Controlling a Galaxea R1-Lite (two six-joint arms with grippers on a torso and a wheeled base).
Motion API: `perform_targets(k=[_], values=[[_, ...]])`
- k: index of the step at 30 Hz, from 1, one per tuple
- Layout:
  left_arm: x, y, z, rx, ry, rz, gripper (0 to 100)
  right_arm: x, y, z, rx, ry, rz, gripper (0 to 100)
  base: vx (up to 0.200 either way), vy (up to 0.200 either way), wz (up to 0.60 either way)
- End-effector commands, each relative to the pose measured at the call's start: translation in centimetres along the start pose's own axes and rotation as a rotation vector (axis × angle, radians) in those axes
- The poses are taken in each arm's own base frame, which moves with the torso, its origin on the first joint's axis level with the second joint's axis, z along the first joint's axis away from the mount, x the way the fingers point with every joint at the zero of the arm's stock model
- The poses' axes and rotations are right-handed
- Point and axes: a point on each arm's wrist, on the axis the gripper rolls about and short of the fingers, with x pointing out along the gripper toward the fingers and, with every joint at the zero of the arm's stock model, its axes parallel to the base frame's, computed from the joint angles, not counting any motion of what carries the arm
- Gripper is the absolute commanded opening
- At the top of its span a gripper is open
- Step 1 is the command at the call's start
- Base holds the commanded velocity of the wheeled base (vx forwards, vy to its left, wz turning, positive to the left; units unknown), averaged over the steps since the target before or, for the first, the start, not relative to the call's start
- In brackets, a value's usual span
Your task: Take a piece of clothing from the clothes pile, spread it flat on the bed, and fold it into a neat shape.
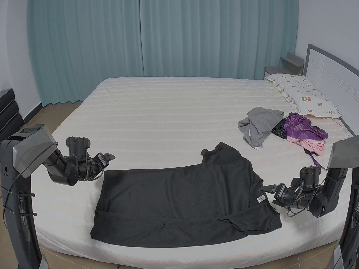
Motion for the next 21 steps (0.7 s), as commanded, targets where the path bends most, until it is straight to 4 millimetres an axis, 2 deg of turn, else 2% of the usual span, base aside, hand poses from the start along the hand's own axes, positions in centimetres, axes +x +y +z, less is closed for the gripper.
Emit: perform_targets(k=[1,9,15,16,21], values=[[4.3,1.3,0.3,0.005,0.031,0.027,100,0.1,-0.2,-0.4,0.005,0.017,-0.008,100,0.0,0.0,0.0],[5.3,2.4,0.0,0.059,0.035,0.04,100,0.2,-0.1,-0.7,0.002,0.027,-0.01,100,0.0,0.0,0.0],[5.5,2.2,0.0,0.059,0.036,0.034,100,0.2,-0.1,-0.7,0.0,0.027,-0.01,100,0.0,0.0,0.0],[5.6,2.3,0.0,0.058,0.034,0.034,0,0.2,-0.1,-0.7,-0.001,0.027,-0.01,100,0.0,0.0,0.0],[5.5,2.3,0.0,0.055,0.034,0.034,0,0.2,-0.1,-0.7,0.001,0.025,-0.008,100,0.0,0.0,0.0]])
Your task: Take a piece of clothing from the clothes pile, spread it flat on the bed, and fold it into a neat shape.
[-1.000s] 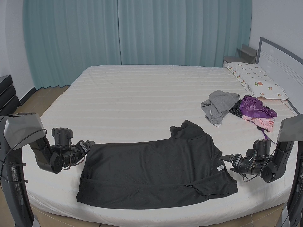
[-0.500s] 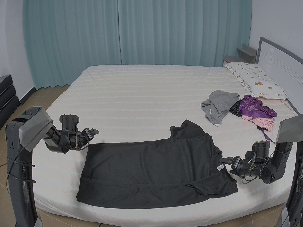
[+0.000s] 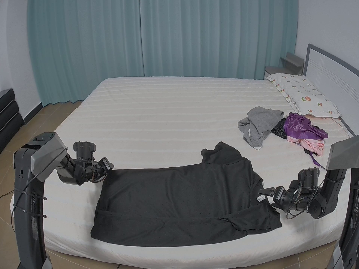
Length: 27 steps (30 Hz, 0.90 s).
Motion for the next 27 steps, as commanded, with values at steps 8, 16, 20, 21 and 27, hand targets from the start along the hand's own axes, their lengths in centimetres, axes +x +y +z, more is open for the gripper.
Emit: perform_targets(k=[8,16,20,21,27], values=[[-0.2,0.1,0.0,-0.033,-0.006,0.013,0,0.0,1.6,1.0,-0.033,-0.06,0.025,100,0.0,0.0,0.0],[-0.9,-0.5,0.8,-0.123,-0.026,-0.007,0,2.6,5.6,4.1,-0.094,-0.145,0.019,100,0.0,0.0,0.0],[-0.9,-0.5,0.7,-0.124,-0.022,-0.008,0,4.9,7.1,5.7,-0.104,-0.118,0.013,100,0.0,0.0,0.0],[-0.9,-0.5,0.7,-0.129,-0.021,-0.009,0,6.4,7.4,6.0,-0.11,-0.107,0.006,100,0.0,0.0,0.0],[-0.9,-0.5,0.7,-0.15,-0.019,-0.012,0,11.0,7.8,7.5,-0.189,-0.122,-0.019,100,0.0,0.0,0.0]])
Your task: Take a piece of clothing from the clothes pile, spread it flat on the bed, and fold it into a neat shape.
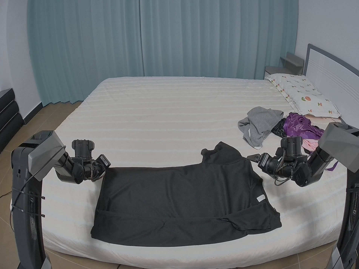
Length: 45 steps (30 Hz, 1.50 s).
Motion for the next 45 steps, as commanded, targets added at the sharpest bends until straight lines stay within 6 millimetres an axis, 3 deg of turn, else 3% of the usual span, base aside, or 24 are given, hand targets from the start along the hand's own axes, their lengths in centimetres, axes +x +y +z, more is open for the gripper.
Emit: perform_targets(k=[1,4,11,18,24,37,38,45], values=[[-0.2,-0.2,0.2,-0.018,-0.002,-0.007,0,5.3,0.0,-0.1,-0.061,0.029,-0.029,100,0.0,0.0,0.0],[-0.3,0.1,-0.1,-0.018,0.007,0.001,0,7.4,0.4,0.9,-0.137,0.023,-0.019,100,0.0,0.0,0.0],[-0.4,0.0,-0.1,-0.019,0.008,0.002,0,11.8,0.6,0.9,-0.174,0.045,-0.017,100,0.0,0.0,0.0],[-0.4,0.1,-0.1,-0.019,0.009,0.003,0,14.0,0.9,1.1,-0.182,0.038,-0.018,100,0.0,0.0,0.0],[-0.4,0.1,-0.1,-0.017,0.009,0.003,0,14.6,0.4,2.3,-0.18,-0.017,-0.037,100,0.0,0.0,0.0],[-0.4,0.1,-0.2,-0.015,0.011,0.003,0,15.1,0.0,2.8,-0.186,-0.041,-0.032,100,0.0,0.0,0.0],[-0.4,0.1,-0.2,-0.015,0.011,0.003,0,15.0,0.0,2.9,-0.186,-0.045,-0.031,0,0.0,0.0,0.0],[-0.4,0.1,-0.2,-0.015,0.011,0.003,0,14.5,0.4,3.5,-0.175,-0.052,-0.03,0,0.0,0.0,0.0]])
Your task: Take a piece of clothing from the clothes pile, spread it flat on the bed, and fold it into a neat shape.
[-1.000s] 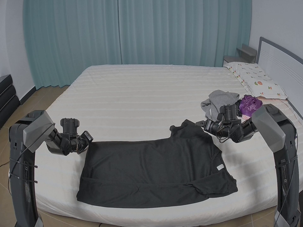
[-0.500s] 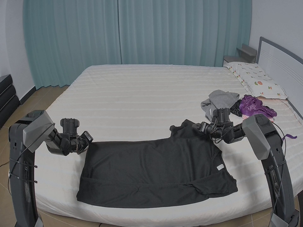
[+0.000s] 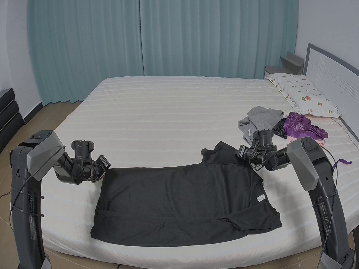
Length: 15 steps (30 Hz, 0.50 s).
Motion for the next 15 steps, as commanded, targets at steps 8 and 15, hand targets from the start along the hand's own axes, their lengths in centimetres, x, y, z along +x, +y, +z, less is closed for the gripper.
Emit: perform_targets(k=[8,15], values=[[-0.3,-0.2,0.3,-0.001,-0.01,-0.005,0,-1.4,-0.1,1.1,0.035,0.009,-0.017,0,0.0,0.0,0.0],[-1.2,-0.7,0.6,0.0,-0.019,-0.01,0,-2.3,0.2,2.2,0.082,-0.015,-0.011,0,0.0,0.0,0.0]])
